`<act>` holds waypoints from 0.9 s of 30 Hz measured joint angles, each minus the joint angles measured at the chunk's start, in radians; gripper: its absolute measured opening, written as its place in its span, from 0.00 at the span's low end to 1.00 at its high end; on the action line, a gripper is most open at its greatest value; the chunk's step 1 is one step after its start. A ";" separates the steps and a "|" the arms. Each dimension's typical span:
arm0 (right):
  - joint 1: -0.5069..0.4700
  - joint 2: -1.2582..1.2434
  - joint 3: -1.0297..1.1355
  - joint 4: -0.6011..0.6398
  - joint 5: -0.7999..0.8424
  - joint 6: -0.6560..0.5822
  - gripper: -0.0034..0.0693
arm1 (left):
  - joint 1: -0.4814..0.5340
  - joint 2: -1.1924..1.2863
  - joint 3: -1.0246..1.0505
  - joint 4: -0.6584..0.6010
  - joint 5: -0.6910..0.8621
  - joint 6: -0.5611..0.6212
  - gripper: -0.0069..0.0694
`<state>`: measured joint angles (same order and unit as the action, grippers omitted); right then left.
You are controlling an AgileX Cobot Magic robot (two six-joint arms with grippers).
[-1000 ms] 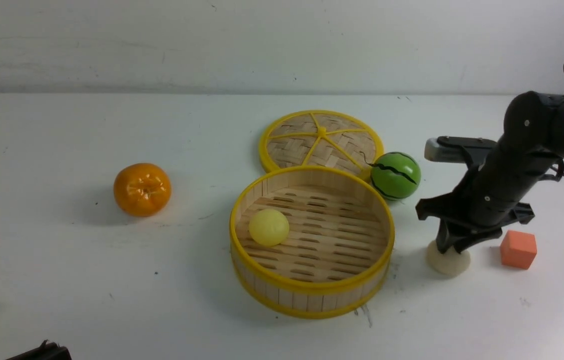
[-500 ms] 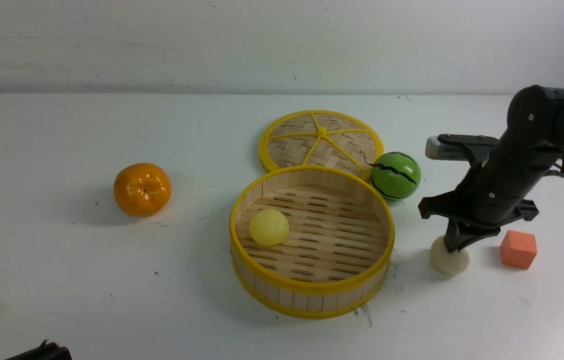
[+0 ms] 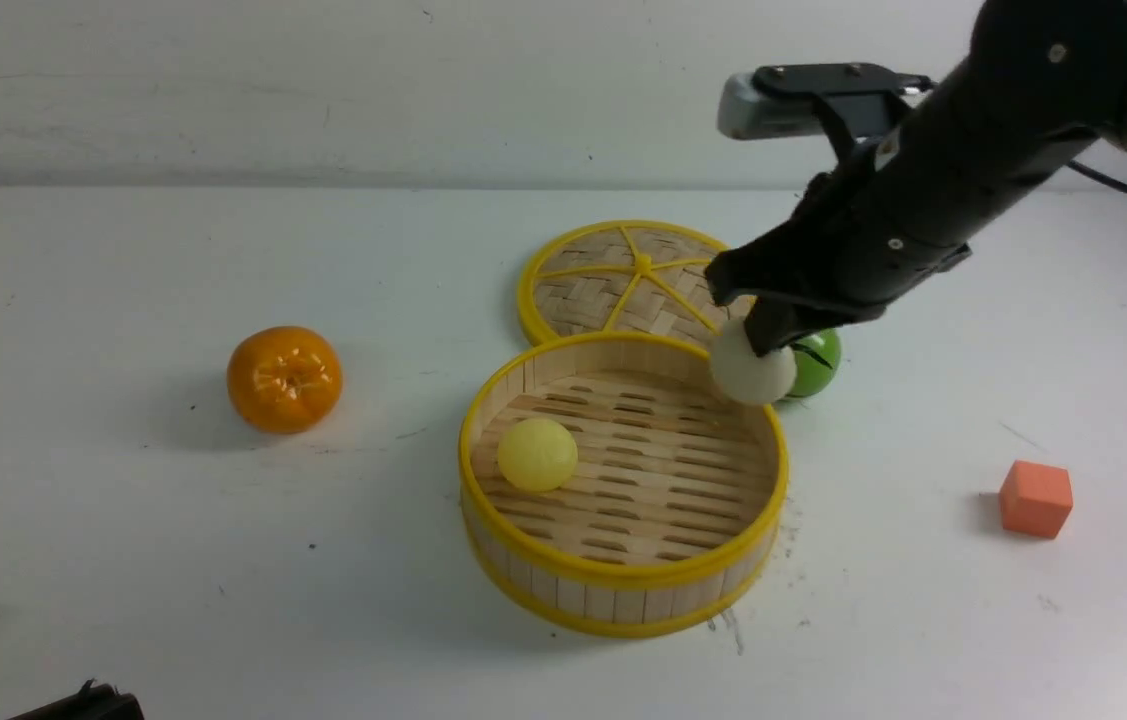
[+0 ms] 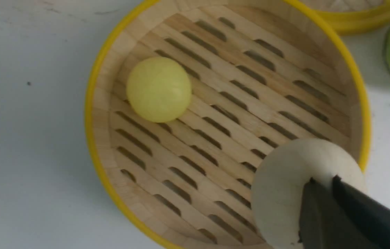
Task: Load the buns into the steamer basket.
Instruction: Use the right arm to put the steamed stuffed bun into the steamer
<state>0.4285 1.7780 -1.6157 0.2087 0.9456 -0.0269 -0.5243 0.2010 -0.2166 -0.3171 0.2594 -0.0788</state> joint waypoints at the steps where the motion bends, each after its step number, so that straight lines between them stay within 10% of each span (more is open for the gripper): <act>1: 0.018 0.017 -0.012 0.003 0.001 0.000 0.05 | 0.000 0.000 0.000 0.000 0.000 0.000 0.21; 19: 0.040 0.317 -0.092 -0.008 -0.092 0.053 0.10 | 0.000 0.000 0.000 0.000 0.000 0.000 0.22; 27: 0.040 0.325 -0.104 -0.056 -0.098 0.115 0.48 | 0.000 0.000 0.000 0.000 0.000 0.000 0.23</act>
<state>0.4686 2.1034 -1.7198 0.1524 0.8475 0.0881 -0.5243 0.2010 -0.2166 -0.3171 0.2594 -0.0788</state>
